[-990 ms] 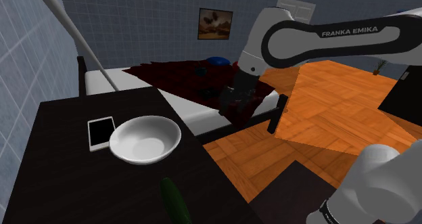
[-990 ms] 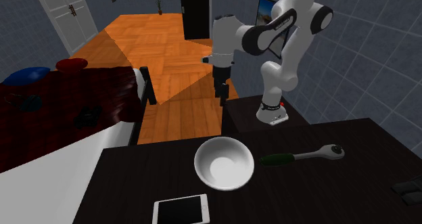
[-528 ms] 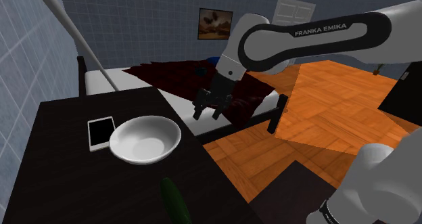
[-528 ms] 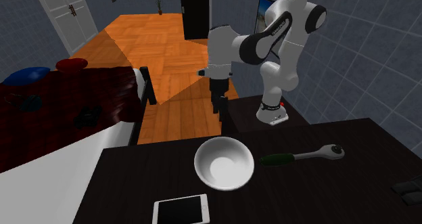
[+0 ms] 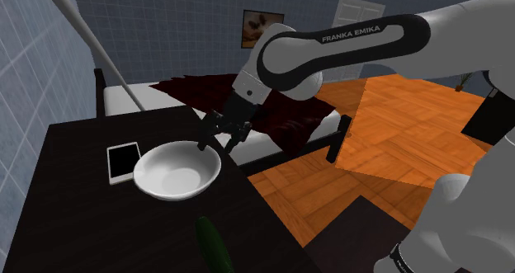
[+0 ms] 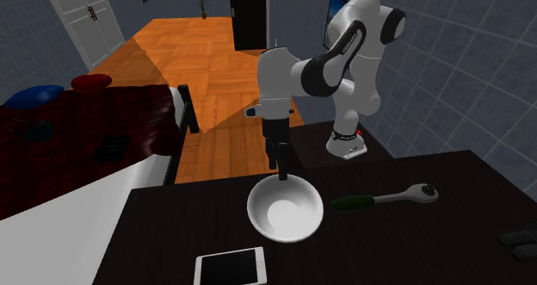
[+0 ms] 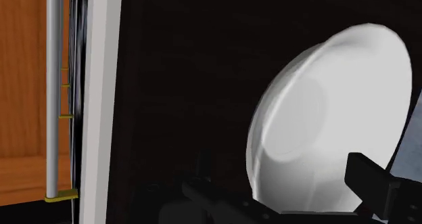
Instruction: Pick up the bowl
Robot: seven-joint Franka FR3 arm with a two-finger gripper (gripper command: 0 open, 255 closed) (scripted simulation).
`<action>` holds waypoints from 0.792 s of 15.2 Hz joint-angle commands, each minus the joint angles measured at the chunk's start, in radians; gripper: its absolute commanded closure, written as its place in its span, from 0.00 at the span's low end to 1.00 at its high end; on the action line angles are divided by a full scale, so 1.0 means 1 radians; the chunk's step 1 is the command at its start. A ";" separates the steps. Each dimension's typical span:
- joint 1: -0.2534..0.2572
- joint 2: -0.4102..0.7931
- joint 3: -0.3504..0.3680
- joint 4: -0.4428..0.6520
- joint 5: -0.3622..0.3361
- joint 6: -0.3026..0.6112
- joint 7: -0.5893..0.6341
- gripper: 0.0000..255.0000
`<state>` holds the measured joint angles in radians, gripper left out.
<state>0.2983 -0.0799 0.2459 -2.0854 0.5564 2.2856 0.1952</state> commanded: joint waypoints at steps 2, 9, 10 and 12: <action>0.007 0.036 0.005 0.012 0.023 0.031 -0.020 0.00; 0.012 0.063 0.010 -0.030 0.050 0.094 -0.059 0.00; 0.012 0.063 0.010 -0.030 0.050 0.094 -0.060 1.00; 0.012 0.063 0.010 -0.031 0.050 0.095 -0.060 1.00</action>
<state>0.3100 -0.0171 0.2555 -2.1156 0.6064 2.3794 0.1354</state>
